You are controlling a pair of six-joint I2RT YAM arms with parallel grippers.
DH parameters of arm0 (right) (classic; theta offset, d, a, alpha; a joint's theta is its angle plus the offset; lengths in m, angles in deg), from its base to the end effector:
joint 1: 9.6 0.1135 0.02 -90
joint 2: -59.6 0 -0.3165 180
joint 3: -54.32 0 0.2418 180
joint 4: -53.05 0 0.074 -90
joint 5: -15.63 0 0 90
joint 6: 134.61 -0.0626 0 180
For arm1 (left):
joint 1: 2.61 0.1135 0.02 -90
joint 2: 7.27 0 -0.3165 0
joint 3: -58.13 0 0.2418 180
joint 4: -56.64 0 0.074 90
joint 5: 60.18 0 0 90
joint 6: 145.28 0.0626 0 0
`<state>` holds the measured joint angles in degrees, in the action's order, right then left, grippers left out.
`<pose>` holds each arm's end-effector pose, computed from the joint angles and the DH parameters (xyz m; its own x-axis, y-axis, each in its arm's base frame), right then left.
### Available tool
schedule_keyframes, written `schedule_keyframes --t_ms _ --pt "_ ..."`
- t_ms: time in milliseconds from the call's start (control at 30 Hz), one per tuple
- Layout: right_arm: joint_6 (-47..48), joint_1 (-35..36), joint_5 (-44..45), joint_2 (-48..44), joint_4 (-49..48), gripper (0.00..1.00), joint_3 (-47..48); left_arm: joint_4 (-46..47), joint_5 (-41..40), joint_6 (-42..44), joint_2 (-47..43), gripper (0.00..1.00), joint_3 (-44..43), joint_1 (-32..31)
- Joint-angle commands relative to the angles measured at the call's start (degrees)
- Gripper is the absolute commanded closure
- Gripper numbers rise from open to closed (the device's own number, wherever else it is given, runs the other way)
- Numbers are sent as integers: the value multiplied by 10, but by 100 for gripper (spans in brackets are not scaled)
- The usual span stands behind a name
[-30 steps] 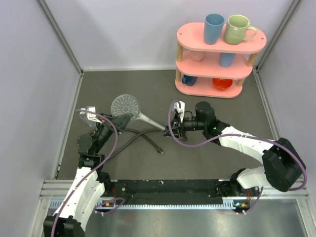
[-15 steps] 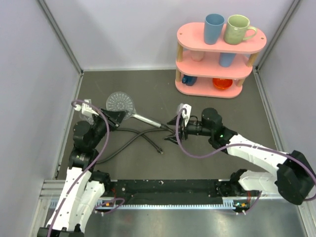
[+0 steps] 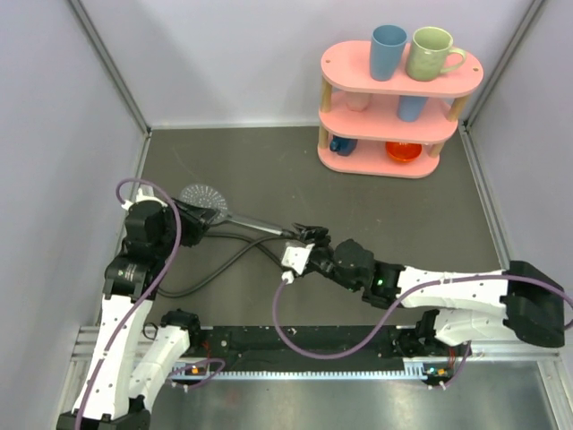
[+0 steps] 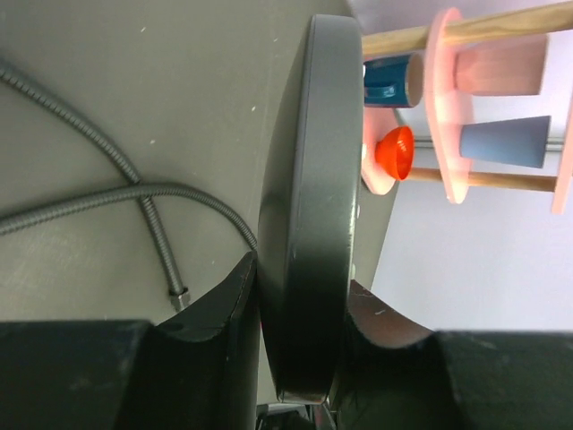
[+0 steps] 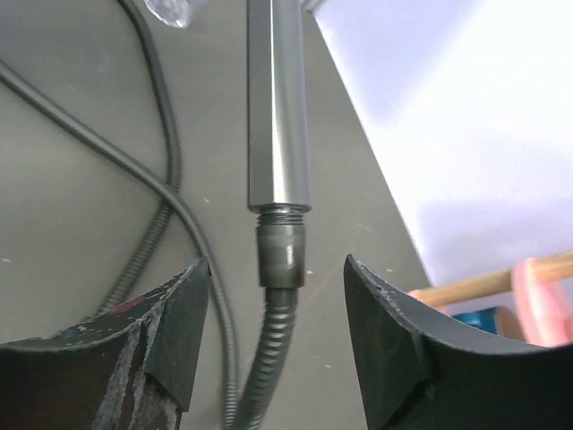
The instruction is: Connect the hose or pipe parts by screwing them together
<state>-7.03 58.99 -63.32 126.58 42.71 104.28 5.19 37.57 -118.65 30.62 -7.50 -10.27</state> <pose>0.1068 0.2395 0.3183 0.4812 -0.4124 -0.7735 -0.6950 0.3583 -0.6234 0.1067 -0.0229 0.3657 -0.4061 -0.8391 -0.3619 -0.2422 0.4807 -0.8428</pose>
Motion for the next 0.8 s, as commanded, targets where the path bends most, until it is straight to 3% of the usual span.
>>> schedule_keyframes --t_ms 0,200,367,500,633,733,767 --pt "134 39 147 47 -83 42 17 -51 -15 -32 10 100 -56 -1" --pt "194 68 179 94 -153 57 18 -63 -10 -45 9 100 -58 -1" --pt "177 73 166 100 -141 67 31 -63 10 -49 7 100 -44 -1" --pt "142 73 148 100 -80 100 62 -43 48 -58 -9 100 1 -2" --pt "84 59 99 83 -17 100 80 14 60 -19 -32 100 36 -2" --pt "8 20 15 60 59 100 106 96 71 50 -62 100 68 -1" --pt "-38 6 -17 54 79 100 114 169 75 69 -86 100 95 -2"
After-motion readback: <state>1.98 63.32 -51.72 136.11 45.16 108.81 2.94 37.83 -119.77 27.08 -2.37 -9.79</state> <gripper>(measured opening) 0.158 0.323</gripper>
